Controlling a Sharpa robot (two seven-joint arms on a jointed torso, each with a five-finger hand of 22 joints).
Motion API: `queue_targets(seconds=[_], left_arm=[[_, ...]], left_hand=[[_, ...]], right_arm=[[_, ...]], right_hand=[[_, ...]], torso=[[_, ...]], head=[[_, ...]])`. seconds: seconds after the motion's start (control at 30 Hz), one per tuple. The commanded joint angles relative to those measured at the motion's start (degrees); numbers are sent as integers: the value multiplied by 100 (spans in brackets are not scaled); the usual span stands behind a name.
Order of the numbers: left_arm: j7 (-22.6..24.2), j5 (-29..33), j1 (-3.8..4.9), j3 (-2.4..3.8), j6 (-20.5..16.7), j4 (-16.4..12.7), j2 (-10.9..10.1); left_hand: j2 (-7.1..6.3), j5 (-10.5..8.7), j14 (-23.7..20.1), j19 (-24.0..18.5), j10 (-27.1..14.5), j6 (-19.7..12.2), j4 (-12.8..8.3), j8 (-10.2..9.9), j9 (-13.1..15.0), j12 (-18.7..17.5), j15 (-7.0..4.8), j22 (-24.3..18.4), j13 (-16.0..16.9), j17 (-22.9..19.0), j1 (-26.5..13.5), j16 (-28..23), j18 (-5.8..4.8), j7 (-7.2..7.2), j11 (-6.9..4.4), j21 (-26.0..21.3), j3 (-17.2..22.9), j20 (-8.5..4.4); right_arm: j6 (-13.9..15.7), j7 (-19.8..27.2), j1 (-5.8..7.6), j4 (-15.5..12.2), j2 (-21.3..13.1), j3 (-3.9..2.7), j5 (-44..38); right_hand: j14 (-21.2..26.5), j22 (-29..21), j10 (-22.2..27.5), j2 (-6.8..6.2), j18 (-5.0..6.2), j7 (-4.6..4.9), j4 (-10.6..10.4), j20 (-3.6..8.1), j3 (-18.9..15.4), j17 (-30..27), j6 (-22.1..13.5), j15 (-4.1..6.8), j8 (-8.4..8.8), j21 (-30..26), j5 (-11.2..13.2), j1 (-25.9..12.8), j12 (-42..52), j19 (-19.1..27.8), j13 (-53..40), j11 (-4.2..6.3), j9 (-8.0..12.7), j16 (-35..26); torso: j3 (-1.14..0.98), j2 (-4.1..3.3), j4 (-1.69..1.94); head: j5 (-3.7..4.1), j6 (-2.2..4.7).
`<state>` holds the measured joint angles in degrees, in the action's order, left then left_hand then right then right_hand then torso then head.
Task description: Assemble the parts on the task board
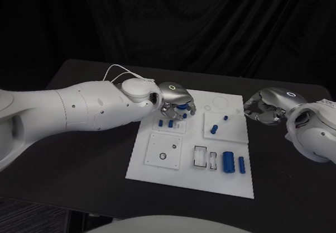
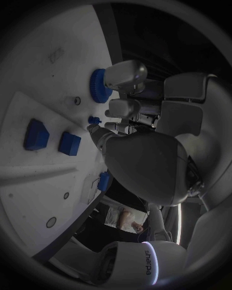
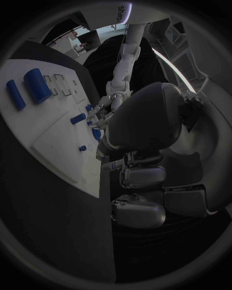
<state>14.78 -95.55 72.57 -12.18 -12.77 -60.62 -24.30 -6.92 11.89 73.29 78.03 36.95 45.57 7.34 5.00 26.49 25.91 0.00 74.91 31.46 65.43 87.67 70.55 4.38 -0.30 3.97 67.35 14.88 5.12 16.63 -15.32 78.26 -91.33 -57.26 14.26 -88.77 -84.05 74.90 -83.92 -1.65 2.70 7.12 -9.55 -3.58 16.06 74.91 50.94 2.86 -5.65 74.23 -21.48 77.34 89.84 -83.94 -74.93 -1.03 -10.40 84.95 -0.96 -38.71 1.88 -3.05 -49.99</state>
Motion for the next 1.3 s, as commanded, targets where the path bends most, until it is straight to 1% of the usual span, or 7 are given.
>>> queue_targets(seconds=[0.03,0.17,0.27,0.53,0.77,1.03,1.3], left_arm=[[84,-22,-19,5,91,27,35],[75,-22,-32,5,35,86,67],[64,-22,-37,5,6,120,79],[66,-22,-44,5,-88,173,87],[84,-22,-47,5,-81,199,87],[116,-22,-85,5,-112,219,93],[128,-22,-125,5,-141,273,117]], left_hand=[[26,-2,-59,17,108,101,4,56,-2,76,-2,844,-19,-33,-36,27,64,36,4,-32,-21,34],[41,41,-56,23,163,118,4,61,-6,101,-4,847,-31,-45,-26,44,62,41,0,-24,-1,35],[50,68,-62,24,189,123,5,61,-9,111,-5,847,-38,-61,-21,43,63,46,1,-25,11,35],[100,110,-53,38,314,194,16,89,-9,145,-7,855,-77,-79,-7,80,58,82,-14,-5,74,35],[142,129,-12,43,580,323,42,116,-17,122,-52,854,-203,-101,0,154,62,89,-76,-12,184,11],[168,118,6,43,1036,628,84,179,-14,-64,-120,850,-484,-209,-31,190,64,113,-182,-39,296,-35],[157,117,-7,41,1250,607,72,102,-54,-152,-130,847,-608,-283,-34,193,65,103,-194,-58,324,-54]], right_arm=[[52,-51,-13,-15,-2,-3,-11],[45,-53,-13,-21,-4,-3,-11],[35,-59,-13,-25,-8,-3,-11],[10,-69,-13,-27,-15,-3,-11],[-3,-70,-13,-21,-3,-3,-11],[-16,-74,-13,-15,4,-3,-11],[-26,-76,-13,-9,12,-3,-11]], right_hand=[[-464,1021,-608,-9,90,-3,6,-20,28,1102,32,-46,4,-31,-14,-67,16,10,-1507,-51,9,-7],[-464,1021,-608,-9,90,-3,6,-20,28,1102,32,-46,4,-31,-14,-67,16,10,-1507,-51,9,-7],[-463,1020,-608,-10,90,-3,8,-20,32,1099,36,-46,3,-34,-17,-69,16,11,-1507,-51,10,-11],[-462,1019,-608,-12,91,-3,11,-20,38,1094,42,-47,1,-40,-21,-74,16,12,-1507,-52,11,-17],[-462,1019,-608,-12,91,-3,11,-20,38,1094,42,-47,1,-40,-21,-74,16,12,-1507,-52,11,-17],[-463,1019,-608,-7,91,-4,11,-20,45,1098,51,-47,-2,-43,-22,-77,16,12,-1507,-52,11,-13],[-462,1020,-608,-3,91,-6,12,-20,49,1094,61,-47,-7,-43,-22,-77,16,11,-1507,-51,9,-17]], torso=[[0,-3,0],[-1,0,8],[-3,-2,-3],[0,-3,1],[-4,3,6],[-1,5,6],[-2,3,4]], head=[[4,-1],[18,-1],[9,-1],[16,-1],[15,-1],[22,-1],[26,-1]])
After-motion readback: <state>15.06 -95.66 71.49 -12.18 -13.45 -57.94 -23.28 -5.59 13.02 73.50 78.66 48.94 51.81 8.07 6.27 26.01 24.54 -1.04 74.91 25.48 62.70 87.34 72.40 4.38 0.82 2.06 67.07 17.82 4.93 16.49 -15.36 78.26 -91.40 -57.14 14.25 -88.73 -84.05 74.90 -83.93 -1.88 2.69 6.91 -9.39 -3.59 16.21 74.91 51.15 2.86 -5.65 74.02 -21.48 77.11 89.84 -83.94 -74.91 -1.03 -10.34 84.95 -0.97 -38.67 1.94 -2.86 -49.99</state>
